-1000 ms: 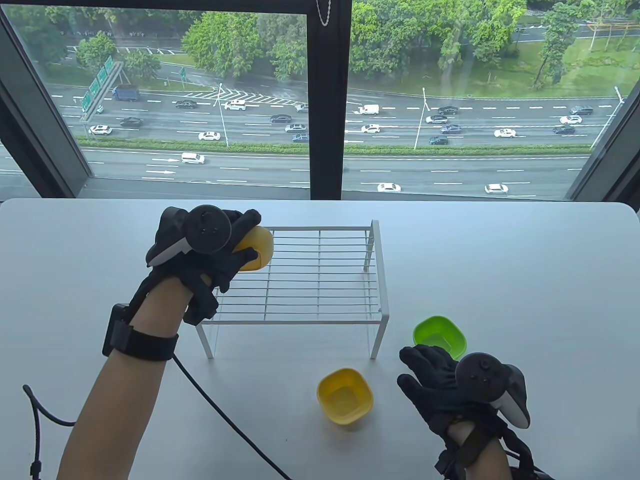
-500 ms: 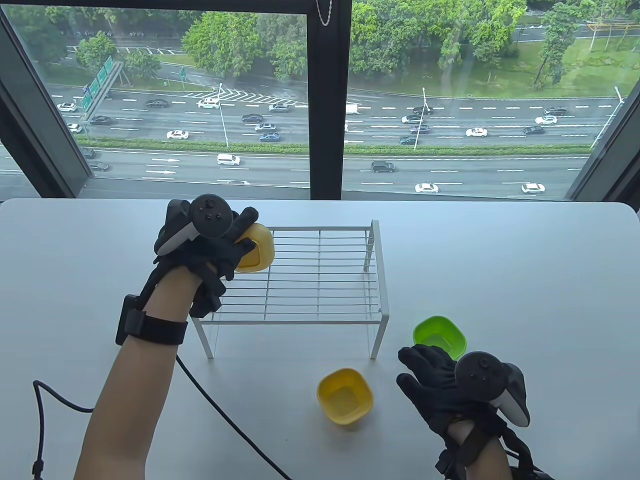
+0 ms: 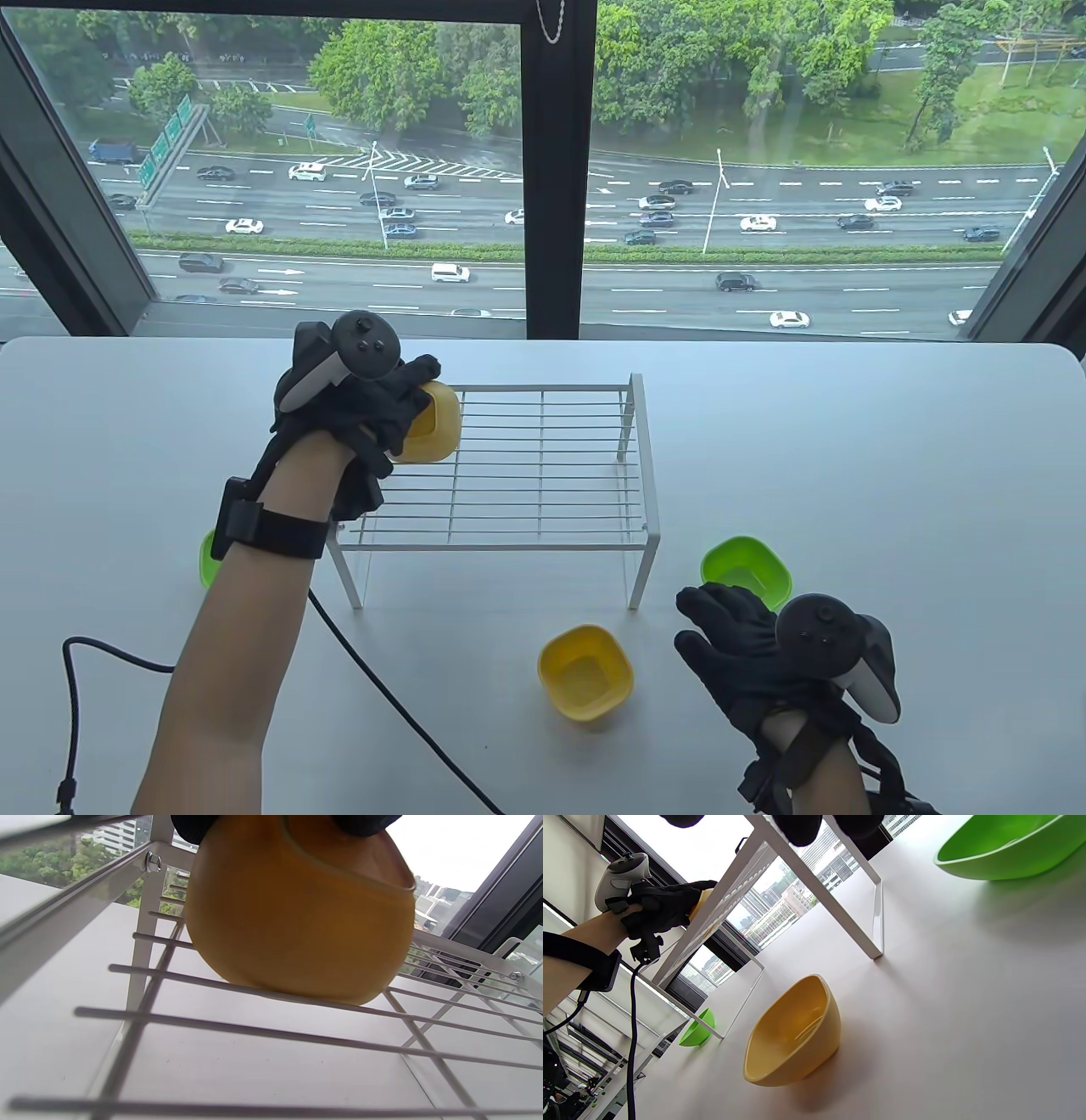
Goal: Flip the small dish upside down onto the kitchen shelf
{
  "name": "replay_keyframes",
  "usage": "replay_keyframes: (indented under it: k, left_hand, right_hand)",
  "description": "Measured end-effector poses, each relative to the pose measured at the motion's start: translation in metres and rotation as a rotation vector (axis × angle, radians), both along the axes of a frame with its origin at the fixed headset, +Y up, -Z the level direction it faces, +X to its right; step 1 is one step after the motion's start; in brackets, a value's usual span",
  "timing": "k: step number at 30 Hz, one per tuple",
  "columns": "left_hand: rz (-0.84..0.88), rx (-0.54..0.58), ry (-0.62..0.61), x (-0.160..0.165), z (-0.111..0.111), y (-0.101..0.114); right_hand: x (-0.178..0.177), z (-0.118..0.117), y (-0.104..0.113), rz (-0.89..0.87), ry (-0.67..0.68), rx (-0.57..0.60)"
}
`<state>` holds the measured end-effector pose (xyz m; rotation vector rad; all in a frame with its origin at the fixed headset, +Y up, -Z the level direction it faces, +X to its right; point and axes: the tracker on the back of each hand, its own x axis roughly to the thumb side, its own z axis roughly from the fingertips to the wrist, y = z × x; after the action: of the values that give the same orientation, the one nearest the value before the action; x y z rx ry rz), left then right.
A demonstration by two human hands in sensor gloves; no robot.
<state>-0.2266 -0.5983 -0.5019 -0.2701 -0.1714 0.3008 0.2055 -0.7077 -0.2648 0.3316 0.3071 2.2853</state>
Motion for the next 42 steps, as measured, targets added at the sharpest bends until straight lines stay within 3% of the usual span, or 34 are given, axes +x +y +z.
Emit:
replay_keyframes:
  k: [4, 8, 13, 19, 31, 37, 42]
  left_hand:
    - [-0.132, 0.030, 0.028, 0.009, -0.001, 0.000]
    - [-0.089, 0.179, 0.015, 0.012, 0.009, 0.013]
    - [-0.117, 0.220, -0.018, 0.008, 0.030, 0.028]
    - [-0.074, 0.309, -0.058, -0.008, 0.067, 0.048]
    - [0.010, 0.382, -0.053, -0.057, 0.143, 0.072]
    - [0.033, 0.434, -0.014, -0.088, 0.186, 0.055]
    - [0.036, 0.403, 0.044, -0.115, 0.199, 0.026]
  right_hand:
    - [0.000, 0.000, 0.000, -0.001, 0.002, 0.001]
    - [0.001, 0.000, 0.001, -0.002, 0.007, 0.004]
    - [0.001, 0.000, 0.001, 0.000, 0.009, 0.005]
    - [0.002, 0.000, 0.002, -0.006, 0.003, 0.017]
    - [0.002, 0.002, 0.002, -0.012, -0.002, 0.022]
    - [0.002, 0.002, 0.002, -0.011, -0.003, 0.028]
    - [0.003, 0.002, 0.001, -0.017, -0.013, 0.026]
